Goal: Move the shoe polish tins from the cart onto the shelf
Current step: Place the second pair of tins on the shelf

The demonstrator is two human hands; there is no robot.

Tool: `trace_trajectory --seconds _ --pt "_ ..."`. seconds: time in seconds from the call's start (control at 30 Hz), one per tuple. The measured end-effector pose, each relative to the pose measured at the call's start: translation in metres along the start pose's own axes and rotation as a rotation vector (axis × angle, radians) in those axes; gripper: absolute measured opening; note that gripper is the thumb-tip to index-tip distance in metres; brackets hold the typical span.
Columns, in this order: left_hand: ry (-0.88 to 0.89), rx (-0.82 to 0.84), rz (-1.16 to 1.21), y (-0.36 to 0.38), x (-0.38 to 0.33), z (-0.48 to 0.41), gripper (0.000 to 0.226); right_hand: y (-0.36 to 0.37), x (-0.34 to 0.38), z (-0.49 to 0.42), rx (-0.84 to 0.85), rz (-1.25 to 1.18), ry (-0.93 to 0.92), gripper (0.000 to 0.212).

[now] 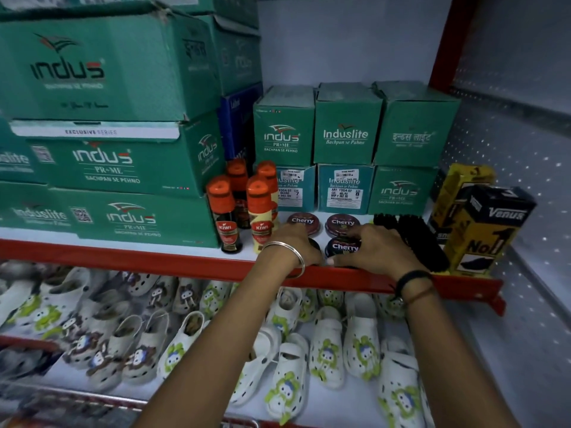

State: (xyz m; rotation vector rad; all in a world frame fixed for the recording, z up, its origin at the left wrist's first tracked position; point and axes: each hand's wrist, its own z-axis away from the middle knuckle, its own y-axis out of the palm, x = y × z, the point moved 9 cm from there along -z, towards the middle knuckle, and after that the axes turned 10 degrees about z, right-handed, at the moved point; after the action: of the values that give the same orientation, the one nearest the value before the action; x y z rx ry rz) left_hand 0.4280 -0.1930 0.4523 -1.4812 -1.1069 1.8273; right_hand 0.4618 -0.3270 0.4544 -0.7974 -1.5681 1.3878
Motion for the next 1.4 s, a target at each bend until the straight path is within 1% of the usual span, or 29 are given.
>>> trace_trajectory --seconds 0.1,0.27,0.4,0.5,0.57,0.67,0.8,1.0,1.17,1.2,1.27,1.33,1.4 --pt "0.017 -0.014 0.006 0.0 -0.002 0.0 0.051 -0.001 0.0 0.0 -0.005 -0.01 0.011 0.077" --pt "-0.016 0.013 0.015 0.004 0.004 -0.006 0.044 0.002 -0.005 0.0 0.009 -0.038 0.033 0.073" --pt "0.022 -0.013 0.003 0.001 -0.002 -0.008 0.04 -0.002 -0.005 0.0 -0.014 -0.066 0.006 0.071" --pt "0.109 -0.078 -0.026 -0.006 -0.017 -0.016 0.021 -0.014 -0.009 -0.008 -0.133 -0.158 0.003 0.051" --pt "0.096 -0.088 -0.041 -0.007 -0.021 -0.024 0.022 -0.021 -0.012 -0.018 -0.195 -0.167 0.022 0.042" --pt "0.05 -0.106 -0.075 -0.006 -0.023 -0.034 0.028 -0.019 -0.009 -0.035 -0.165 -0.124 0.031 0.036" --pt "0.03 -0.113 -0.13 0.0 -0.023 -0.046 0.03 -0.008 -0.008 -0.051 -0.097 -0.053 0.033 0.037" --pt "0.029 -0.127 -0.171 -0.001 -0.025 -0.055 0.026 -0.006 -0.008 -0.059 -0.128 -0.046 0.043 0.039" --pt "0.049 -0.108 -0.156 -0.007 -0.026 -0.042 0.03 -0.016 -0.01 -0.04 -0.202 -0.169 0.017 0.032" --pt "0.06 -0.086 -0.171 -0.008 -0.026 -0.035 0.032 -0.018 -0.009 -0.034 -0.201 -0.199 -0.003 0.034" --pt "0.1 -0.003 -0.213 -0.006 -0.028 -0.019 0.04 -0.015 -0.006 -0.022 -0.132 -0.211 -0.04 0.047" --pt "0.091 0.083 -0.241 -0.003 -0.027 -0.003 0.054 -0.008 -0.002 -0.014 -0.054 -0.133 -0.049 0.059" --pt "0.051 0.114 -0.268 -0.002 -0.022 0.004 0.057 -0.001 0.001 -0.01 -0.006 -0.047 -0.037 0.065"
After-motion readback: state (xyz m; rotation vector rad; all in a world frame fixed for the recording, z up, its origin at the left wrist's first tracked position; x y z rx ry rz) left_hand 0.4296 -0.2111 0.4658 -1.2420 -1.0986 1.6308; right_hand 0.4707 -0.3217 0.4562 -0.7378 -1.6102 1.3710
